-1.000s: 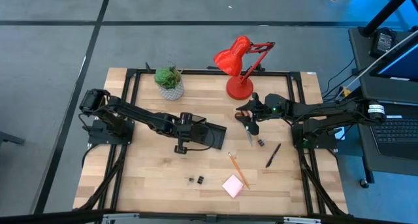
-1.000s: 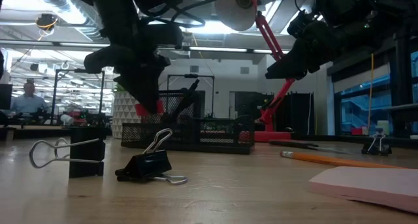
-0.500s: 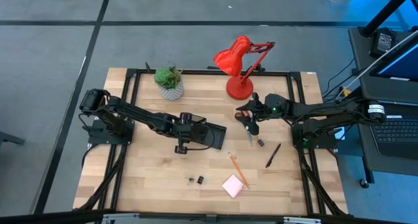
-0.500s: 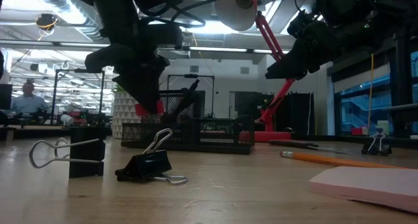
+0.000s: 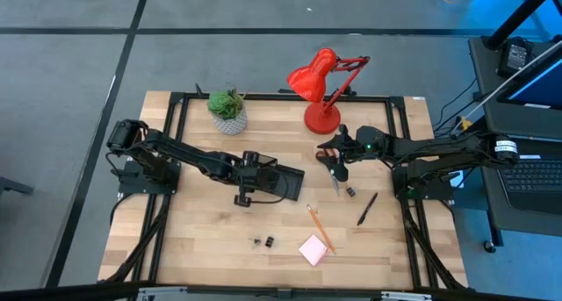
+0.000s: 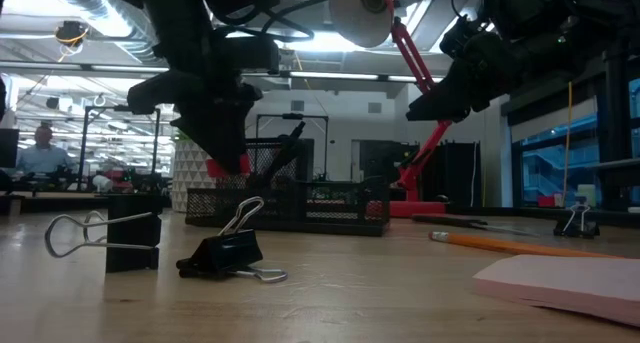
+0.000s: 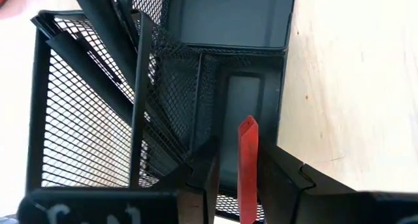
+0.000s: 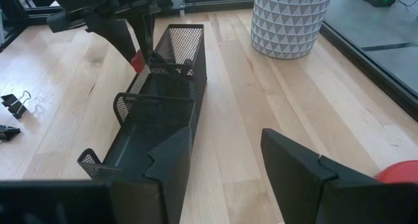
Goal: Pick and place office supplies into organizer
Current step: Put the red eraser into the black desk organizer
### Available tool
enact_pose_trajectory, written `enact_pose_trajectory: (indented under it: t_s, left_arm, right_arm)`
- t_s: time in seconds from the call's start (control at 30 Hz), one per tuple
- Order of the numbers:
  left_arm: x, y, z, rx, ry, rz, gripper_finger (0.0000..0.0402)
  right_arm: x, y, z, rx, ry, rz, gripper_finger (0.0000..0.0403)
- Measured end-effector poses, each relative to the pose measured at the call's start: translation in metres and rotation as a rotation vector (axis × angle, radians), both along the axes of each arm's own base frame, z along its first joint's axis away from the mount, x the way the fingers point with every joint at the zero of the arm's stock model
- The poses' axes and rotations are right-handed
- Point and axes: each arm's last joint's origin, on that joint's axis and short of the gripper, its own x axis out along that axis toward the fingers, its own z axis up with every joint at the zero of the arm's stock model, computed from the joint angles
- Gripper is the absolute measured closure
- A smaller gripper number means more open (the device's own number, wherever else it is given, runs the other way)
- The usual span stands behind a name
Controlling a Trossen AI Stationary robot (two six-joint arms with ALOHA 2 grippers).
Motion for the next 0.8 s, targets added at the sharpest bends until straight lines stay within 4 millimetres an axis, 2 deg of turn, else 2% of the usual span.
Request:
enact_pose_trajectory:
  t_s: [0.37,0.8]
  left_arm:
    - [0.0001,0.0012,0.0003,0.065,0.009,-0.039,0.0318]
    - [-0.0001,-0.0005,0.0002,0.175,0.079,-0.304,0.0275]
  right_arm:
    - [0.0,0.0,0.0,0.0,0.0,0.0,0.0215]
    - [-0.0003,0.0,-0.0008,0.001,0.009,0.0,0.0214]
